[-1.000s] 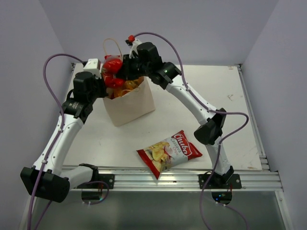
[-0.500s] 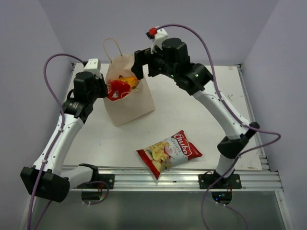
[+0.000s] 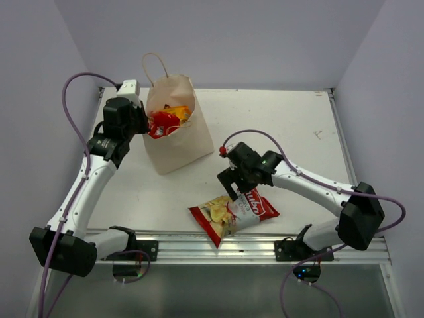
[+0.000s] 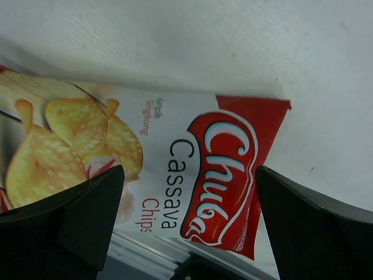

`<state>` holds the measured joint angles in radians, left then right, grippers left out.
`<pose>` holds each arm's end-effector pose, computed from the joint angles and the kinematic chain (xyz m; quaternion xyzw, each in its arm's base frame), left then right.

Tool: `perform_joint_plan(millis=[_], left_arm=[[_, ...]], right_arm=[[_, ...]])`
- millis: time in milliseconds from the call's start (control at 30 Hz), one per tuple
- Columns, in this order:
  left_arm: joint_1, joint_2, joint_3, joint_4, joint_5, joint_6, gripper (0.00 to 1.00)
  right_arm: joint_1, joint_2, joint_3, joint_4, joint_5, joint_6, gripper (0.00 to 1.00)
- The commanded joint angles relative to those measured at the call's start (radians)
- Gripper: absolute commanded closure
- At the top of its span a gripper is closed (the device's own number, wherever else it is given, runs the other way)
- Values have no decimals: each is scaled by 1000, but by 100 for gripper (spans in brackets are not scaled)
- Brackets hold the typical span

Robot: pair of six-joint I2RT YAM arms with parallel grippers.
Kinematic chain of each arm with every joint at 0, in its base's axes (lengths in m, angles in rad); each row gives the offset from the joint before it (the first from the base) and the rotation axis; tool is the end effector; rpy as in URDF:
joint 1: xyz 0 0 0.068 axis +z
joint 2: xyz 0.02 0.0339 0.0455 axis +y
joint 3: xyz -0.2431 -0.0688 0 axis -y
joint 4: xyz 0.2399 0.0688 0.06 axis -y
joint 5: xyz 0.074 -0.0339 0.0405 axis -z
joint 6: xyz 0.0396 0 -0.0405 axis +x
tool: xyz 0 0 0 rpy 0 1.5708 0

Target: Place the snacks into the paper bag

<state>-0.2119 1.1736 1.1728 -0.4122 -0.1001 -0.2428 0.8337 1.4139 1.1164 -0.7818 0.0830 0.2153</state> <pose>0.2646 -0.0529 0.3520 -0.0403 0.8355 -0.0824 0.5418 0.1923 0.2070 0.2406 -0.2853 0.9262 0.0869 0.2305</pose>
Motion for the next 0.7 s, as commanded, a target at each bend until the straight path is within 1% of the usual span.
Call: perform_joint_plan(millis=[0,267,367,433,467,500,533,567,600,667], left_arm=[[-6,20,42,39,14,11,100],[-7,17,30,32,20,13,100],[-7,6,24,26,16,16,100],[-7,1,21,24,16,19,100],[-7,0,21,23,16,19,100],[-7,-2,19,26,16,19,100],[-7,-3,18,27,19,19,100],[-7,-3,18,29,22,19,100],[-7,-3,18,33,23,16,100],[-7,-2,18,38,31,14,100]], right_arm=[[28,-41,-53,53,-39,68,1],[47,81,-245,171,-80,173,1],[51,106,-280,193,-80,199,2],[54,118,-291,191,-109,202,30],[56,119,-288,184,-101,203,42],[58,114,-280,170,-94,203,67],[58,108,-276,161,-86,203,83],[59,105,-270,148,-86,205,95],[58,100,-256,126,-59,203,100],[59,82,-218,77,-40,194,100]])
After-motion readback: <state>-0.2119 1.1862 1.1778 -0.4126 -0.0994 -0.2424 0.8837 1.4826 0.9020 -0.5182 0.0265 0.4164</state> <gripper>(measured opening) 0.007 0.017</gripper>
